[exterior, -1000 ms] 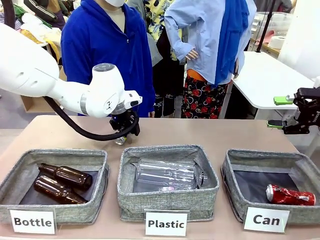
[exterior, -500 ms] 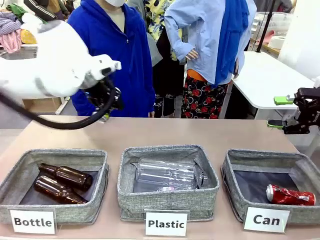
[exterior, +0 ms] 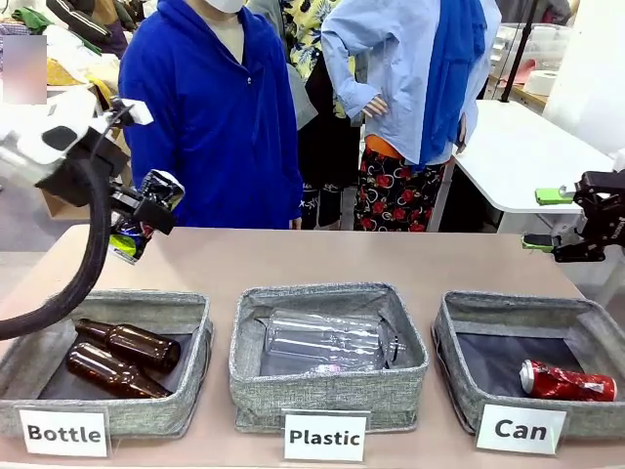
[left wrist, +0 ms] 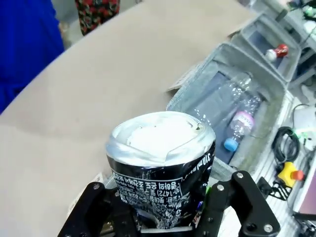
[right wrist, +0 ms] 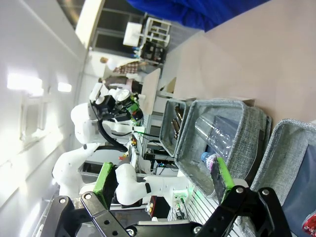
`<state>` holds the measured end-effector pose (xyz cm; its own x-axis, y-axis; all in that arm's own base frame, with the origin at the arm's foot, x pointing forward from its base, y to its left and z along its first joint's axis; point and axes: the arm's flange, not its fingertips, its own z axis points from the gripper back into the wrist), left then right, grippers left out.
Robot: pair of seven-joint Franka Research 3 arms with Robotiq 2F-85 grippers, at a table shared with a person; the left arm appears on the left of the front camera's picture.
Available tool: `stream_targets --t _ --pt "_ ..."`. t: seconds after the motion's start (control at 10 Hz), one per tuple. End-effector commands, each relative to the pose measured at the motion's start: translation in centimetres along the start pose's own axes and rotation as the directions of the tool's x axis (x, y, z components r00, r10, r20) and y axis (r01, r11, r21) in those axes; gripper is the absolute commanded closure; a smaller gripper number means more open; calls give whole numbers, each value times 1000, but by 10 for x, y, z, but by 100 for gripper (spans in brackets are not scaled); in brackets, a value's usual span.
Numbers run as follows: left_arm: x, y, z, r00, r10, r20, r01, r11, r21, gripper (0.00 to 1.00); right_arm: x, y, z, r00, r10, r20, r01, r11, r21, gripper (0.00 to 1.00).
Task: Sort the can waste into the basket.
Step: Pick up the can waste from the table and place it in the right Fabric basket.
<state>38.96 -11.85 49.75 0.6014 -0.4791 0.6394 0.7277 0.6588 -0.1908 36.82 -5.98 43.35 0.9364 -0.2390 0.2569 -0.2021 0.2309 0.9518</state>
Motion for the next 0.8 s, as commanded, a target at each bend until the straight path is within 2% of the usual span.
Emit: stream_targets --t 0.0,0.4,0.5,0.6,0.7 --pt "26 3 -27 995 77 -57 -74 996 54 100 1 2 2 1000 8 -4 -8 1000 -4 0" --pt "17 3 -28 997 63 -48 -62 997 35 100 1 2 2 1000 8 -4 -8 1000 -4 0" --pt "24 -7 -42 1000 0 -3 0 996 -88 100 1 2 2 1000 8 -4 -8 1000 -4 0" --pt "48 -38 -66 993 -114 35 118 981 -153 100 0 0 0 1000 0 0 0 1000 0 0" --pt "76 -77 -91 966 -249 72 259 938 -230 100 -8 32 31 993 113 -21 -114 989 -97 0"
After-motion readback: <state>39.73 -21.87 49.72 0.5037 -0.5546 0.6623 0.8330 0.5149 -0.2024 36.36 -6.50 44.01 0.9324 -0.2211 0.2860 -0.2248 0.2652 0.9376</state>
